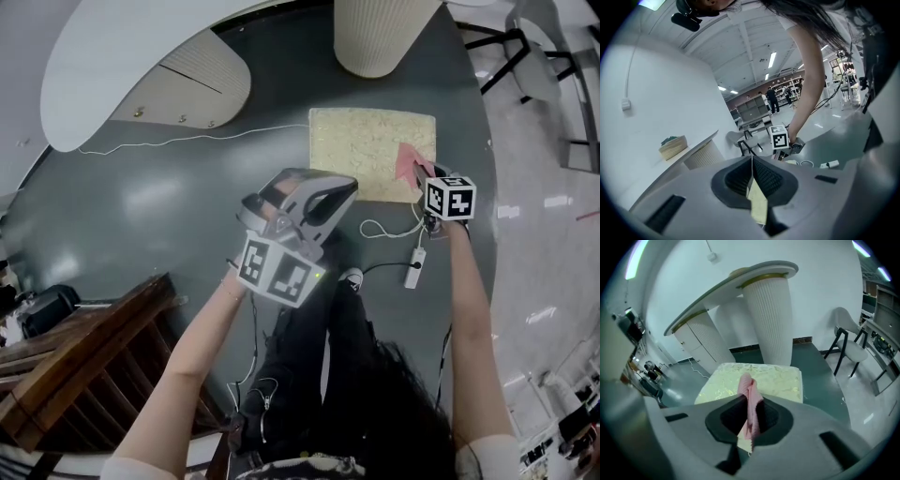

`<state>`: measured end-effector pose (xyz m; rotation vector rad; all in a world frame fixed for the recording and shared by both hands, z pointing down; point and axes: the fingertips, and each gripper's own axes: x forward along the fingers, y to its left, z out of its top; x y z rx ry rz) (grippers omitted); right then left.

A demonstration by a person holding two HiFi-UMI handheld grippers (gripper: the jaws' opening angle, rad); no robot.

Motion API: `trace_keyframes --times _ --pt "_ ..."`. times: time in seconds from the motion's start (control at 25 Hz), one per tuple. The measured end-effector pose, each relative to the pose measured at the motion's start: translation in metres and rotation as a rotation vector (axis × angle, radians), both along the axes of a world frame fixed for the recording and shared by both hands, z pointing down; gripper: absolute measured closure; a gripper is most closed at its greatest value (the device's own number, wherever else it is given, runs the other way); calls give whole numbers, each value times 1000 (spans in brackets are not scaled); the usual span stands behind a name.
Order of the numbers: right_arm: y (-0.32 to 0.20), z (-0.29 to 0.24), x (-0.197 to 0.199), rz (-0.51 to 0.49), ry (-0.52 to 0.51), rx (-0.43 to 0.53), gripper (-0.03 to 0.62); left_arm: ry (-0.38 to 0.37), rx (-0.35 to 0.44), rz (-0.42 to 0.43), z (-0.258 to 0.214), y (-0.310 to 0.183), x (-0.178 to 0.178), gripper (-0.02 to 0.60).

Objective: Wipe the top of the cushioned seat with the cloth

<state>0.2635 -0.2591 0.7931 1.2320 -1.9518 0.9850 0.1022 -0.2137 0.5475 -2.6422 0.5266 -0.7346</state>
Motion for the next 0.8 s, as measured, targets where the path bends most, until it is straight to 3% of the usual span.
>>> trace_keyframes --times 0.52,0.68,0.8 --pt "55 12 -171 -180 -189 -31 580 -35 23 -94 -6 21 -42 574" --pt "66 26 -204 -231 -193 -46 580 -51 22 -111 -1 25 -53 574" --pt "69 38 -207 -249 -150 -45 580 -54 18 -115 0 29 -56 574"
